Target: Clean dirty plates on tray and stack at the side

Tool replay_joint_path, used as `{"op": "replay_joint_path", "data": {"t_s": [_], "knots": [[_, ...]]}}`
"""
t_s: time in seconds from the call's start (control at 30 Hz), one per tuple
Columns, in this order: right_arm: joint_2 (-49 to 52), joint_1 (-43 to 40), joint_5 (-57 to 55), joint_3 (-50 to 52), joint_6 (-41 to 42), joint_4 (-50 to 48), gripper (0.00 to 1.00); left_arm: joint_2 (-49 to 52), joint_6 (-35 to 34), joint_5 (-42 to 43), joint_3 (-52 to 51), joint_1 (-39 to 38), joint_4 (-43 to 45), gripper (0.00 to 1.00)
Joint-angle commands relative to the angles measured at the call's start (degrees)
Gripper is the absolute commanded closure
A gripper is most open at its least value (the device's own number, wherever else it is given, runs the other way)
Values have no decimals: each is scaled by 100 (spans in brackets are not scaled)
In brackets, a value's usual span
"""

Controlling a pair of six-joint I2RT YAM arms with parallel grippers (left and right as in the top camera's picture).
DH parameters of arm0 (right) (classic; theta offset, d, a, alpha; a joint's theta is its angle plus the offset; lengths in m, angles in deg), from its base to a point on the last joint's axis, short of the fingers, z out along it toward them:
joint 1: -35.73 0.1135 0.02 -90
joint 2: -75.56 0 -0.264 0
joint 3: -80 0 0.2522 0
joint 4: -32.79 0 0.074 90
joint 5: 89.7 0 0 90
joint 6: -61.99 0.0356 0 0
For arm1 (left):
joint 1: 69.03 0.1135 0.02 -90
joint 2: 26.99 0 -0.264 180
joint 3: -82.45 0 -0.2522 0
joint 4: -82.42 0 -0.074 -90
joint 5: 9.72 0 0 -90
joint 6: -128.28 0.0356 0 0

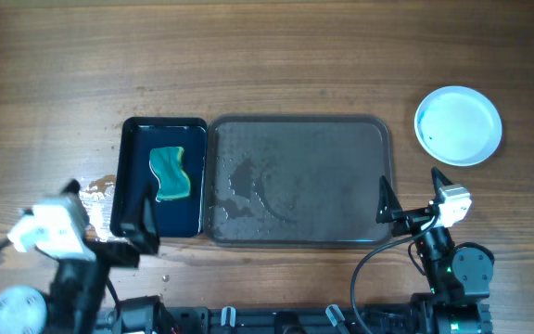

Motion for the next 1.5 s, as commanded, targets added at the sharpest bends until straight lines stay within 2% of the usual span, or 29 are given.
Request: {"op": "replay_joint_path", "data": {"t_s": [0.0, 0.07, 0.1, 0.3, 0.43, 0.57, 0.63, 0.73, 0.87, 1.0, 1.13, 1.23, 1.3, 1.47], "knots": [[-50, -20, 74, 13, -15, -37, 0, -957, 116, -37, -1054, -343, 162, 0], [-50, -20, 72, 13, -17, -37, 0, -1628, 85, 57, -1912, -522, 828, 0], [-50, -20, 74, 13, -17, -37, 1, -1991, 72, 229, -2474, -549, 1440, 0], [-50, -20, 74, 13, -15, -37, 0, -1974, 48, 750, -4522, -568, 4758, 0], [-50, -20, 74, 13, -15, -37, 0, -1974, -81, 787, -5259, -581, 5941, 0], [-50, -20, 74, 13, -15, -37, 0, -1974, -254, 785, -5565, -654, 5967, 0], [-50, -20, 74, 13, -17, -37, 0, -1974, -551, 739, -5595, -654, 5600, 0], [-50, -20, 74, 13, -15, -37, 0, -1974, -1469, 240, -5595, -654, 4885, 0], [-50, -20, 72, 13, -15, -37, 0, -1974, -1631, 118, -5595, -654, 4245, 0], [-50, -20, 74, 13, -15, -37, 0, -1974, -1858, -168, -5595, -654, 4221, 0], [-50, -20, 74, 13, -15, -37, 0, -1974, -1467, -101, -5595, -654, 4225, 0], [-50, -20, 74, 13, -17, -37, 0, -1974, -337, -61, -5595, -654, 4225, 0], [-50, -20, 74, 13, -15, -37, 0, -1974, 162, -105, -5595, -654, 4223, 0], [-50, -20, 74, 13, -15, -37, 0, -1974, 409, -138, -5595, -654, 4221, 0]]}}
